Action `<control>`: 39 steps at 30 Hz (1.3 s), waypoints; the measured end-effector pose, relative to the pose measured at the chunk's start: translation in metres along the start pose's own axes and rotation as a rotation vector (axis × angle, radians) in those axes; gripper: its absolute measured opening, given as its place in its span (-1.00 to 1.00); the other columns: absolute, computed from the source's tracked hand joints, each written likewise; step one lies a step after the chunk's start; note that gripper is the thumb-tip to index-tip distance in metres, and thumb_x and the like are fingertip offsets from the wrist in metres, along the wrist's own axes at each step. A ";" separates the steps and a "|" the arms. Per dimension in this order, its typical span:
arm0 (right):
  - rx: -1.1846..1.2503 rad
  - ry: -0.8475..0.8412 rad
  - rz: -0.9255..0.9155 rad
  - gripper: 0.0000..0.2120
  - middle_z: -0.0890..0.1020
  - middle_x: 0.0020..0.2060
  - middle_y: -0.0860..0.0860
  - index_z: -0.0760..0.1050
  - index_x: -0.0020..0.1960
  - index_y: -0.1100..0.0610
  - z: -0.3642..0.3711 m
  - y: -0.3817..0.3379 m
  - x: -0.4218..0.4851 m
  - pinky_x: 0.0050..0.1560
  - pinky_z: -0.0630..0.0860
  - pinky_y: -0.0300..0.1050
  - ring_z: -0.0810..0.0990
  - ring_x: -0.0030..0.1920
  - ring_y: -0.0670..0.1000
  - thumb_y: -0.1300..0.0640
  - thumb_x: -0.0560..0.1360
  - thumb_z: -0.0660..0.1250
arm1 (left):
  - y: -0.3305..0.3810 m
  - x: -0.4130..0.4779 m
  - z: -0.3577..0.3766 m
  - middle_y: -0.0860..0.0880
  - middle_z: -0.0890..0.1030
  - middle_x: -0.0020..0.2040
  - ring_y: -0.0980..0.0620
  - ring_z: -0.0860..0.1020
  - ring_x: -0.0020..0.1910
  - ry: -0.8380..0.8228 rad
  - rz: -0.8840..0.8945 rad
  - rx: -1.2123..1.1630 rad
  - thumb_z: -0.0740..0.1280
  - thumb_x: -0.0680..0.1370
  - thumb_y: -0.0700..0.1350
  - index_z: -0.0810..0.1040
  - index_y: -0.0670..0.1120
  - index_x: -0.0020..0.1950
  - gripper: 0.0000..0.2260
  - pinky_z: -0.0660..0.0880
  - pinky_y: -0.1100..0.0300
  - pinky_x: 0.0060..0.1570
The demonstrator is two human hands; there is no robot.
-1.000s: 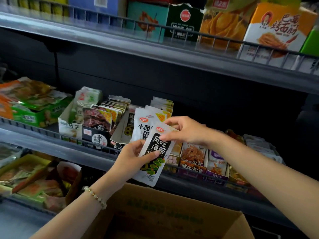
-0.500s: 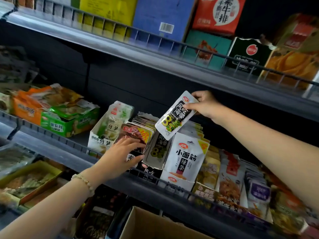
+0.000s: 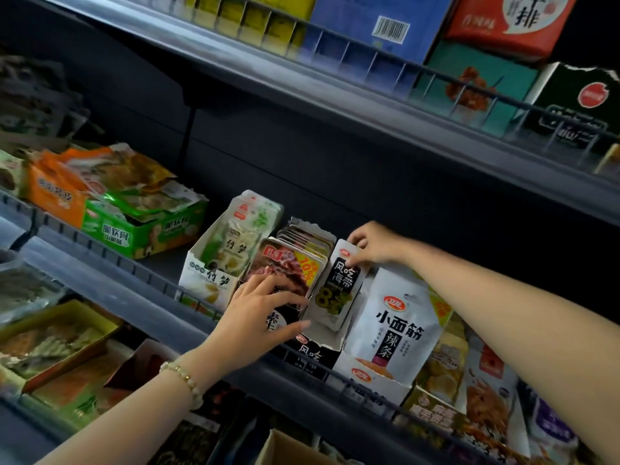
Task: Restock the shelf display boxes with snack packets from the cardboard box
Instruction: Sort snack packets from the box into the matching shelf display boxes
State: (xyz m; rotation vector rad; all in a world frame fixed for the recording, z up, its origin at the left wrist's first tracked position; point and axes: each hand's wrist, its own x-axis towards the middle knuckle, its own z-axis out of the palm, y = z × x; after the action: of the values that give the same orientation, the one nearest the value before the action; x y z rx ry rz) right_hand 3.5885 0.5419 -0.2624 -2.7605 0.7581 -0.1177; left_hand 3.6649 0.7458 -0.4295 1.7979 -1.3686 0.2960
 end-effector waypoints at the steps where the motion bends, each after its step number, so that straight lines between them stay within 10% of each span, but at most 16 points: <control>1: -0.008 -0.006 -0.008 -0.68 0.64 -0.03 0.24 0.52 0.10 0.34 0.003 0.000 0.002 -0.35 0.55 -0.25 0.60 -0.22 0.04 0.37 0.38 0.47 | 0.000 0.000 0.000 0.31 0.35 0.18 0.23 0.22 0.23 0.001 0.004 -0.002 0.02 0.40 0.51 0.52 0.28 0.23 -0.42 0.17 0.18 0.21; 16: 0.260 0.110 -0.213 -0.72 0.60 0.15 0.07 0.51 0.23 0.13 -0.023 -0.023 -0.087 0.22 0.45 -0.21 0.56 0.19 0.00 0.11 0.54 0.34 | 0.054 -0.046 -0.029 0.30 0.40 0.26 0.35 0.26 0.29 -0.192 -0.139 -0.194 0.19 0.42 0.39 0.46 0.20 0.32 -0.47 0.20 0.42 0.24; 21: 0.357 -0.026 -0.311 -0.68 0.54 0.17 -0.17 0.46 0.28 0.02 0.013 -0.014 -0.187 0.16 0.47 -0.36 0.51 0.16 -0.25 0.08 0.53 0.34 | 0.077 -0.133 -0.031 0.38 0.38 0.30 0.40 0.33 0.30 -0.357 -0.310 -0.396 0.22 0.40 0.41 0.41 0.30 0.30 -0.50 0.34 0.26 0.33; 26: 0.439 -0.304 -0.207 -0.67 0.50 0.23 -0.15 0.44 0.27 -0.06 0.126 0.027 -0.251 0.24 0.45 -0.27 0.50 0.21 -0.19 0.06 0.52 0.35 | 0.094 -0.208 -0.031 0.25 0.29 0.40 0.37 0.32 0.31 -0.434 -0.434 -0.383 0.30 0.39 0.33 0.33 0.20 0.40 -0.40 0.35 0.56 0.13; 31: 0.413 -0.504 -0.015 -0.56 0.45 0.31 -0.03 0.39 0.34 0.01 0.259 0.083 -0.302 0.23 0.47 -0.16 0.48 0.27 -0.06 0.02 0.50 0.39 | 0.112 -0.242 -0.028 0.22 0.36 0.38 0.22 0.35 0.37 -0.384 -0.558 -0.489 0.42 0.36 0.30 0.33 0.22 0.41 -0.35 0.38 0.05 0.37; 39: 0.371 -0.595 0.193 -0.19 0.22 0.45 0.04 0.10 0.52 0.11 0.339 0.110 -0.367 0.31 0.21 -0.27 0.25 0.43 0.03 -0.10 0.44 0.43 | 0.130 -0.246 -0.031 0.17 0.30 0.42 0.13 0.33 0.38 -0.388 -0.601 -0.459 0.35 0.41 0.15 0.24 0.22 0.46 -0.37 0.35 -0.01 0.38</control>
State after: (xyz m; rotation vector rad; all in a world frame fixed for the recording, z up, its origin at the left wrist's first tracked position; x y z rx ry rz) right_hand 3.2701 0.7203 -0.6205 -2.1793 0.7334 0.5229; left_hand 3.4663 0.9292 -0.5028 1.8143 -0.9628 -0.6631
